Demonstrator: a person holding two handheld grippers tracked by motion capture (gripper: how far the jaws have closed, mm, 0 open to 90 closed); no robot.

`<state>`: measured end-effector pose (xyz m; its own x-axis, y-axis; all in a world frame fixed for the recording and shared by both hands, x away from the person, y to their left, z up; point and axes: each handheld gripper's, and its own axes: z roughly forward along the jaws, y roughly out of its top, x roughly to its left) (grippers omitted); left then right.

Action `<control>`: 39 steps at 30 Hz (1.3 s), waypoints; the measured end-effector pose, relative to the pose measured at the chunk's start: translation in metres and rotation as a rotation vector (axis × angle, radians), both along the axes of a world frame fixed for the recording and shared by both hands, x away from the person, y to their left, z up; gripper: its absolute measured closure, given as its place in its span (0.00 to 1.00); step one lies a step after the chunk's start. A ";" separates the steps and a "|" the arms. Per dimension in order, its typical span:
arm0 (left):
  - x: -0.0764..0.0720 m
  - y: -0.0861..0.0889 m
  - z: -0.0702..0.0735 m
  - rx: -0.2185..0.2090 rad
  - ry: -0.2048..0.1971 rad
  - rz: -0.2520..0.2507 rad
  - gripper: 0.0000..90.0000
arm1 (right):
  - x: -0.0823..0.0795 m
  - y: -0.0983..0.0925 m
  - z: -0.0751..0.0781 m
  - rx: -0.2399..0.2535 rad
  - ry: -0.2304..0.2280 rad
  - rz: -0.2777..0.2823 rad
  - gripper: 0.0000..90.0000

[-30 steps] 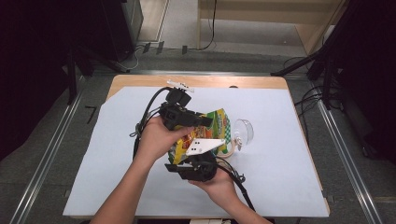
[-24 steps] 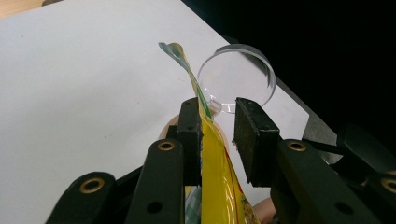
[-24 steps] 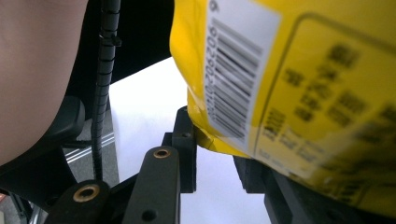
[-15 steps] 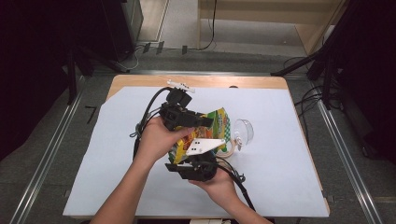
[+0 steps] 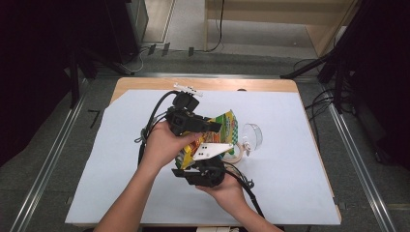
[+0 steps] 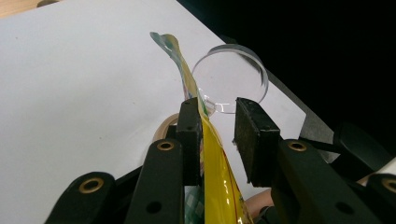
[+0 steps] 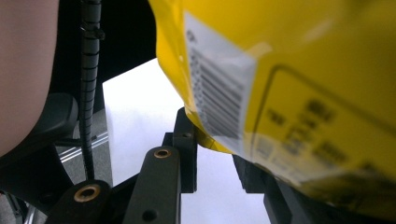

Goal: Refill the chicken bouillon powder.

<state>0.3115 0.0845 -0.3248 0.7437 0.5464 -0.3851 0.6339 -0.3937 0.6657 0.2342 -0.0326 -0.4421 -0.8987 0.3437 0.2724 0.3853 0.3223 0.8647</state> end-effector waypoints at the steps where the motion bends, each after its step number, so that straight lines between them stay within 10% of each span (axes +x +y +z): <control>1: 0.000 0.000 0.000 0.001 0.000 -0.001 0.80 | 0.000 0.000 0.000 -0.002 0.010 0.000 0.82; 39: 0.006 0.005 -0.001 0.000 -0.002 0.017 0.80 | -0.003 0.001 0.005 0.017 0.019 0.015 0.82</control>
